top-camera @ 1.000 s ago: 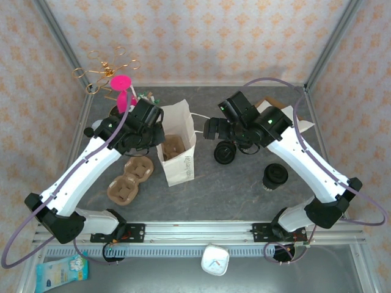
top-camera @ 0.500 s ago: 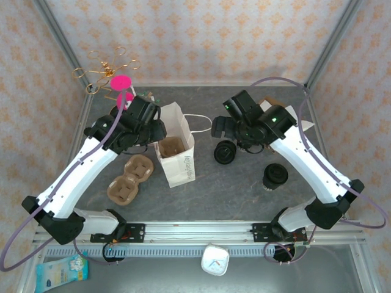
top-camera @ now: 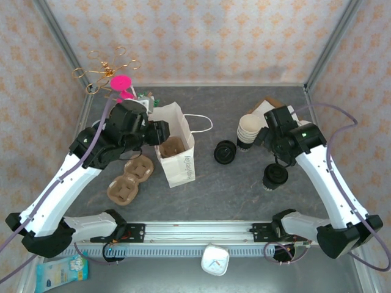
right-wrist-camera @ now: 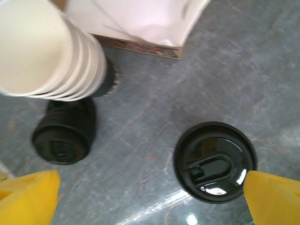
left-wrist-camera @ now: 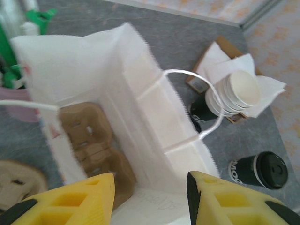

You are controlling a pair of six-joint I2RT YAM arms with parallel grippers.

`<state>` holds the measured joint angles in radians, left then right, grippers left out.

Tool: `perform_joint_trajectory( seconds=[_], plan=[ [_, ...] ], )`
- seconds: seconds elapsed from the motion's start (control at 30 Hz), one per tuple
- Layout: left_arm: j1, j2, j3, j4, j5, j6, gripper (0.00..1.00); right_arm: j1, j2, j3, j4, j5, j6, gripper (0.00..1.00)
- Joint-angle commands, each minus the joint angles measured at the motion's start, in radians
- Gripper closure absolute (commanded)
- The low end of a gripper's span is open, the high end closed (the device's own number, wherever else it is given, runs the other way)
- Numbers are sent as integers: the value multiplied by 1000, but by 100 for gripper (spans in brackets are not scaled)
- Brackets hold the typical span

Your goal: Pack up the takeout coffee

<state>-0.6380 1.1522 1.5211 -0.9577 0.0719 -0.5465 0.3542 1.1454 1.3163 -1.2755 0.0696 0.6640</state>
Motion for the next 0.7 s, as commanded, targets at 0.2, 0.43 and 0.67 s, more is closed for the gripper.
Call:
perform_joint_trajectory(
  seconds=[0.2, 0.43, 0.67],
  plan=[
    [-35, -5, -89, 223, 108, 121, 51, -57, -80, -233, 53, 4, 77, 0],
    [-37, -5, -112, 248, 115, 154, 50, -135, -121, -380, 147, -60, 52, 0],
    [-37, 2, -122, 237, 92, 165, 49, -176, -110, -411, 177, -131, 8, 3]
  ],
)
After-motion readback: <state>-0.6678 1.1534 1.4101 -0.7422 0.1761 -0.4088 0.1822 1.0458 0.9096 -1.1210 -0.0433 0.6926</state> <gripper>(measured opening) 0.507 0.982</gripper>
